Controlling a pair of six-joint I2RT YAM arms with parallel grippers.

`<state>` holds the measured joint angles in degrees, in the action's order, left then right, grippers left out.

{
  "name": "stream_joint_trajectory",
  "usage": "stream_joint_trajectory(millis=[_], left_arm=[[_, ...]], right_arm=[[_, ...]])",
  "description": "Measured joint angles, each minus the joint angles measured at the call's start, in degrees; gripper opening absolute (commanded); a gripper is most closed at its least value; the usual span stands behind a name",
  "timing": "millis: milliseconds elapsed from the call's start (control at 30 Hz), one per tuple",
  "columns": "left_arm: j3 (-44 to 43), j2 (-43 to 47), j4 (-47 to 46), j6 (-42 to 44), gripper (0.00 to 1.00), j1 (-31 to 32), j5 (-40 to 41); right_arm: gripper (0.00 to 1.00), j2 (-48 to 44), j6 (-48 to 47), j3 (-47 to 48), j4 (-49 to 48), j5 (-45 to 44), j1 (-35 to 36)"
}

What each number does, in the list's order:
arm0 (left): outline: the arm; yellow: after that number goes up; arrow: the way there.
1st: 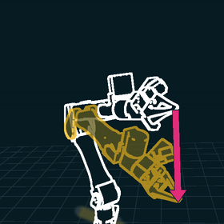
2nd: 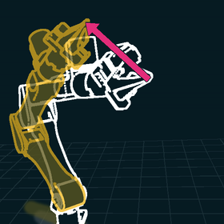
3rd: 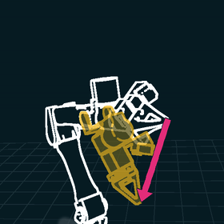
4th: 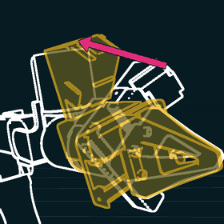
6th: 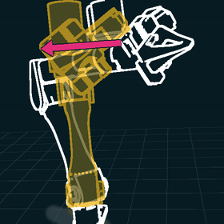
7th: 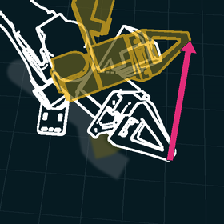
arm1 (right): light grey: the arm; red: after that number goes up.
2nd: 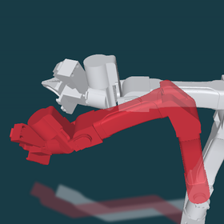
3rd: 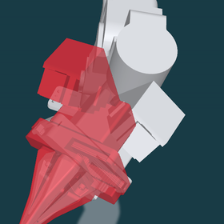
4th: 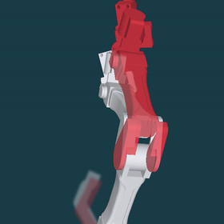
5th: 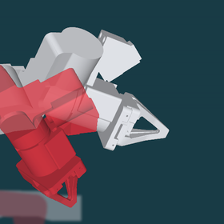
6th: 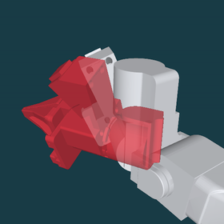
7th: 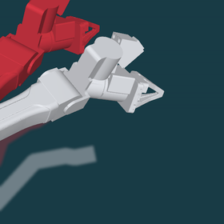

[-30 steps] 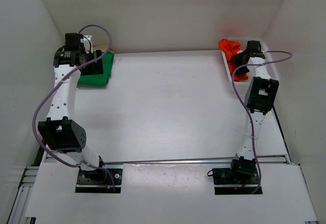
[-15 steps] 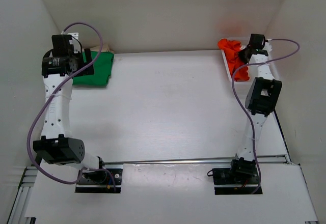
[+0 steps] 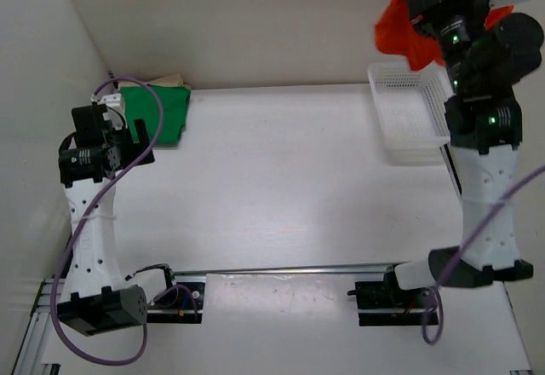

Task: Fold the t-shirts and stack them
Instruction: Move the tshirt to the center of the board

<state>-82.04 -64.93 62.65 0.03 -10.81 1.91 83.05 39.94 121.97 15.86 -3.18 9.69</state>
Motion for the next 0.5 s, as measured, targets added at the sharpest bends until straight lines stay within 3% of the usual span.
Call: stream_joint_trajectory(millis=[167,267,300,333,367,433,500], left_arm=[[1.9,3.4,0.2,0.0,1.0,0.0,-3.3],[1.9,3.8,0.5,0.0,1.0,0.0,-4.6],[1.9,3.8,0.6,0.0,1.0,0.0,-4.8],[1.9,3.7,0.9,0.0,1.0,0.0,-5.2],[2.0,3.5,1.1,0.0,1.0,0.0,-5.5],[2.5,3.0,1.6,0.0,1.0,0.0,-6.3],[4.3,2.8,1.9,0.0,1.0,0.0,-7.7]], right_arm=[[0.0,-5.8,4.0,-5.6,-4.4,6.8,12.2],[0.11,-5.6,7.5,-15.3,-4.0,8.7,15.5],[0.19,-5.5,8.5,-19.5,-3.0,9.2,16.4],[0.47,-4.9,9.3,-24.2,-2.1,9.6,17.4],[0.57,-4.2,10.2,-28.9,-1.3,9.9,17.9],[0.68,-3.2,10.2,-39.6,2.2,11.1,19.0],[0.69,-2.0,9.3,-47.5,7.5,12.2,19.7]])
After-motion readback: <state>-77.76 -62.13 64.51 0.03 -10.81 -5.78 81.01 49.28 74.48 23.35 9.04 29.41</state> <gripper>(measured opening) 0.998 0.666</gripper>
